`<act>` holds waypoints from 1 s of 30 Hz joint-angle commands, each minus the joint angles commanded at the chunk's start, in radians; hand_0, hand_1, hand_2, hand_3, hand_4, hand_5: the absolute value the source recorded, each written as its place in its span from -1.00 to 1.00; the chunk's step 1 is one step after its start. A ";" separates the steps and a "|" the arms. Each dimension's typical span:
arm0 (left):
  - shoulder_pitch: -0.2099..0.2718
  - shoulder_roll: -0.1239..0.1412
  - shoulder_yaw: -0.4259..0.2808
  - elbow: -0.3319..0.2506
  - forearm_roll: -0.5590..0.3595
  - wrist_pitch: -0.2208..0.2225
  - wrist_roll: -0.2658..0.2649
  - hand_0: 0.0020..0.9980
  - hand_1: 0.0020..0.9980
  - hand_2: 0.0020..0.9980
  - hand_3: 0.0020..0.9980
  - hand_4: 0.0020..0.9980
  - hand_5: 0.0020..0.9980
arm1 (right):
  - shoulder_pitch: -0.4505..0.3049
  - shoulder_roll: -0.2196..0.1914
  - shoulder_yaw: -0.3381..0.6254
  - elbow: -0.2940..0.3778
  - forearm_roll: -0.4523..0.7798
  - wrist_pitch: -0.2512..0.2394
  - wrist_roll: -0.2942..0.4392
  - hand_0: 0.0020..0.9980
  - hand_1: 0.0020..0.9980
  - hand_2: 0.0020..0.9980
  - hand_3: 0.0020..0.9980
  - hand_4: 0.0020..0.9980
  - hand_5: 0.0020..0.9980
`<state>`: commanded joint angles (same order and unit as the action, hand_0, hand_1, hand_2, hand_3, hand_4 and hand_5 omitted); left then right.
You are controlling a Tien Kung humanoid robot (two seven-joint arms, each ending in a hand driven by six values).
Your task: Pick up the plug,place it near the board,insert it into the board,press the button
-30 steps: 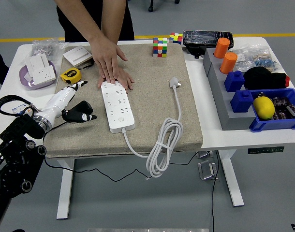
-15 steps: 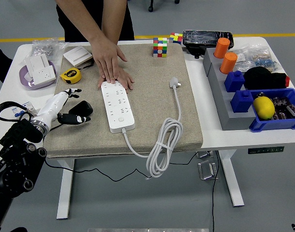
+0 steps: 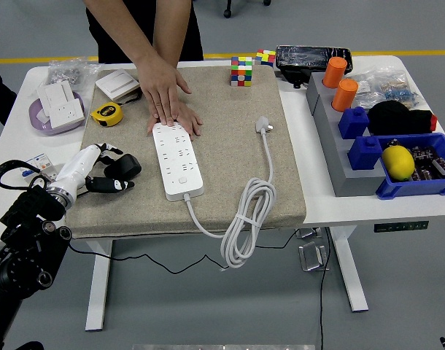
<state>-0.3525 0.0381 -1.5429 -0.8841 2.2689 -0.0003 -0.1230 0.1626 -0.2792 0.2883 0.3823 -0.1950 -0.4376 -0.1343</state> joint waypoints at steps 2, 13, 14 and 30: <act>-0.001 0.000 0.000 0.002 0.000 0.003 -0.003 0.36 0.29 0.00 0.14 1.00 -0.46 | 0.000 0.000 0.000 0.000 0.000 0.000 0.000 0.68 0.53 0.50 0.57 1.00 1.00; -0.011 0.000 -0.001 0.020 0.000 0.018 -0.010 0.33 0.27 -0.05 -0.02 1.00 -0.38 | 0.002 -0.002 -0.003 0.001 0.001 0.001 0.000 0.68 0.53 0.50 0.57 1.00 1.00; -0.012 0.000 0.000 0.023 0.000 0.021 -0.011 0.33 0.27 -0.05 -0.02 1.00 -0.38 | 0.002 -0.002 -0.005 0.000 0.002 0.001 0.000 0.68 0.53 0.50 0.57 1.00 1.00; -0.013 0.003 0.003 0.029 0.000 0.038 -0.018 0.28 0.27 0.03 0.03 1.00 -0.38 | 0.000 -0.005 -0.009 0.001 0.004 0.002 0.000 0.68 0.53 0.50 0.57 1.00 1.00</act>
<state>-0.3655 0.0407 -1.5403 -0.8547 2.2689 0.0381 -0.1406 0.1623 -0.2838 0.2793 0.3830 -0.1912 -0.4358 -0.1342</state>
